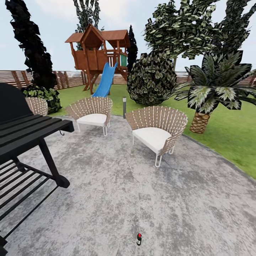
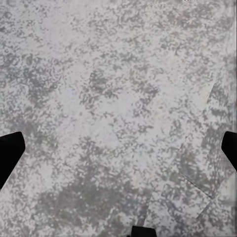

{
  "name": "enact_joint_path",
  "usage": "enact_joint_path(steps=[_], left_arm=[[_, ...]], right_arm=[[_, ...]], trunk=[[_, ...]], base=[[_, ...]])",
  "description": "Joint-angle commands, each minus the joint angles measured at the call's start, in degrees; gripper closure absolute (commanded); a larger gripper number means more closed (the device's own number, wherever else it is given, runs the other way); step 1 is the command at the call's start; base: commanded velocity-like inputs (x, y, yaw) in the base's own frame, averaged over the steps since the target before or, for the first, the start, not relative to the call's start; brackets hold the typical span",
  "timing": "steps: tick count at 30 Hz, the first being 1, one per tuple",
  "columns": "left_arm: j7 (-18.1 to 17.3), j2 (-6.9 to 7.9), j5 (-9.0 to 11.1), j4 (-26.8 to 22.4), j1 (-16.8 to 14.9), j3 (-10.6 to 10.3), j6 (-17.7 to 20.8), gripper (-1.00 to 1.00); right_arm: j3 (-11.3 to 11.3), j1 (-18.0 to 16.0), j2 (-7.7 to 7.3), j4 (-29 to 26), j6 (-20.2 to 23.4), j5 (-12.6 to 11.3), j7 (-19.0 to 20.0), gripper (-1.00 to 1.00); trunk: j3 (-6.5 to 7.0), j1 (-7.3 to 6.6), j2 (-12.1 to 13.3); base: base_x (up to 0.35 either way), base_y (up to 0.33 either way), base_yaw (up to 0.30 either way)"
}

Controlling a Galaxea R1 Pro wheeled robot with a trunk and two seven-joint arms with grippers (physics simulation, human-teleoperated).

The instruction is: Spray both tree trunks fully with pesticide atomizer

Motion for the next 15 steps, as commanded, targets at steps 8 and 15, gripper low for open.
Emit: enact_joint_path(steps=[8,15], left_arm=[[-0.1,-0.08,0.6,-0.1,0.0,0.0,-0.2,-1.0],[-0.1,-0.19,0.6,0.0,0.0,0.1,-0.1,-1.0]], right_arm=[[0.0,0.0,-0.01,0.1,-0.2,0.0,0.0,-1.0],[0.1,0.0,-0.01,0.1,-0.2,0.1,0.0,-1.0]], trunk=[[-1.53,1.53,-2.8],[-2.95,3.07,-5.6]], base=[[0.0,0.0,-0.29],[0.0,0.0,-0.222]])
